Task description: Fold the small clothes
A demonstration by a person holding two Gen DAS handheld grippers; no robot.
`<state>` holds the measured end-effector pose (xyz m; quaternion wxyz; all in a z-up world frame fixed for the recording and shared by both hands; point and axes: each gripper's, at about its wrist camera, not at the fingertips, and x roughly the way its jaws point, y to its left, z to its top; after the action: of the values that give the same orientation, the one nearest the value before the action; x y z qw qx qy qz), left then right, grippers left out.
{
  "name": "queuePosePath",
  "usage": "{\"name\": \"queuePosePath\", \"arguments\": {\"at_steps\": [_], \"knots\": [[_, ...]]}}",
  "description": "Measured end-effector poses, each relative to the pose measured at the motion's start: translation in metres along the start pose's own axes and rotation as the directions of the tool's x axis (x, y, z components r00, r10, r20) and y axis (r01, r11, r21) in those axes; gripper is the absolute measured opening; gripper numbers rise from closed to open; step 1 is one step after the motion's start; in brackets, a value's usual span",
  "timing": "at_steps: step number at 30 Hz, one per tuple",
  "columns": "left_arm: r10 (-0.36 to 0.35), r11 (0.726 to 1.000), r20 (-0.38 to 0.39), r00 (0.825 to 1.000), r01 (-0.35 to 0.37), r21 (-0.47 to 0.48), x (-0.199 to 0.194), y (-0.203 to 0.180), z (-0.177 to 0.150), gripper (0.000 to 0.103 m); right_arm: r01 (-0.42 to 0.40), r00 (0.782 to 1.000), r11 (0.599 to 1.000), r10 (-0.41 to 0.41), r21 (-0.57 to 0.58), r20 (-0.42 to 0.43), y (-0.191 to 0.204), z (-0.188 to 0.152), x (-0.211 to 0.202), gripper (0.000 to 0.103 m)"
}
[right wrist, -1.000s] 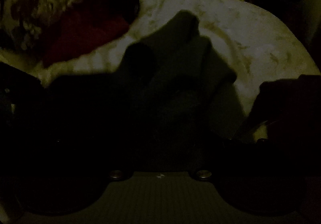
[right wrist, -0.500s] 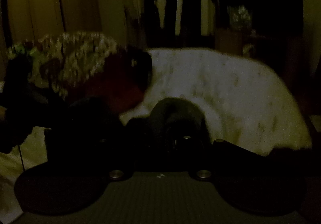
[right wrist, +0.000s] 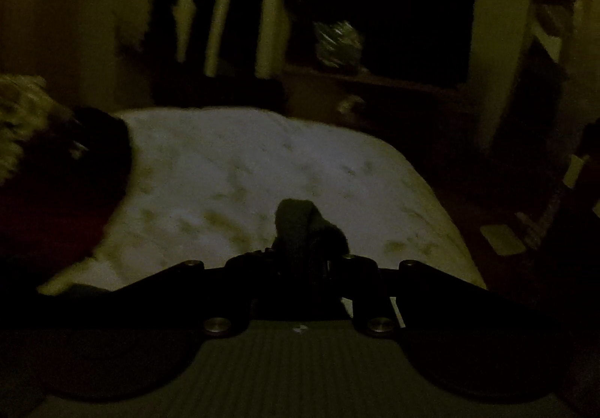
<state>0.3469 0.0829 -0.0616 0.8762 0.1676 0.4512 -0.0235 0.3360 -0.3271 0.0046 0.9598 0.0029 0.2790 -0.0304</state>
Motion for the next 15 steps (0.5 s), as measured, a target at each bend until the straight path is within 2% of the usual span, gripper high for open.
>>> {"name": "queuePosePath", "arguments": {"at_steps": [2,4,5,6,7,8,10,11,12,15], "knots": [[0.005,1.0,-0.015,1.0,-0.005,-0.004,0.009,0.002,-0.003,0.039,0.04,0.999,0.999,-0.039,0.009,-0.032,-0.004,-0.006,0.018,0.032],[0.043,0.999,-0.018,0.999,-0.043,-0.002,0.015,0.004,-0.007,0.069,0.093,0.994,0.995,-0.092,0.021,-0.061,-0.01,-0.014,0.035,0.035],[0.075,0.997,-0.019,0.997,-0.075,0.001,0.018,0.004,-0.009,0.079,0.112,0.991,0.993,-0.11,0.03,-0.078,-0.013,-0.018,0.042,0.036],[0.112,0.994,-0.023,0.993,-0.112,-0.002,0.023,0.006,-0.011,0.094,0.128,0.988,0.991,-0.124,0.037,-0.095,-0.017,-0.023,0.049,0.039],[0.134,0.991,-0.029,0.991,-0.135,-0.008,0.026,0.007,-0.013,0.101,0.144,0.984,0.989,-0.139,0.039,-0.108,-0.019,-0.027,0.053,0.044],[0.141,0.99,-0.039,0.989,-0.142,-0.015,0.03,0.01,-0.015,0.102,0.157,0.981,0.987,-0.152,0.037,-0.122,-0.023,-0.033,0.058,0.046],[0.132,0.99,-0.074,0.988,-0.135,-0.031,0.036,0.014,-0.017,0.102,0.176,0.971,0.984,-0.169,0.033,-0.169,-0.023,-0.039,0.067,0.072],[0.129,0.99,-0.087,0.988,-0.133,-0.043,0.036,0.017,-0.018,0.102,0.19,0.968,0.981,-0.18,0.042,-0.176,-0.025,-0.042,0.067,0.073],[0.134,0.989,-0.09,0.987,-0.139,-0.052,0.033,0.018,-0.018,0.102,0.192,0.972,0.979,-0.18,0.068,-0.148,-0.027,-0.041,0.059,0.074],[0.19,0.981,-0.042,0.981,-0.192,-0.031,0.003,0.019,-0.018,0.102,0.142,0.99,0.979,-0.14,0.146,-0.026,-0.026,-0.035,0.028,0.103]]}}
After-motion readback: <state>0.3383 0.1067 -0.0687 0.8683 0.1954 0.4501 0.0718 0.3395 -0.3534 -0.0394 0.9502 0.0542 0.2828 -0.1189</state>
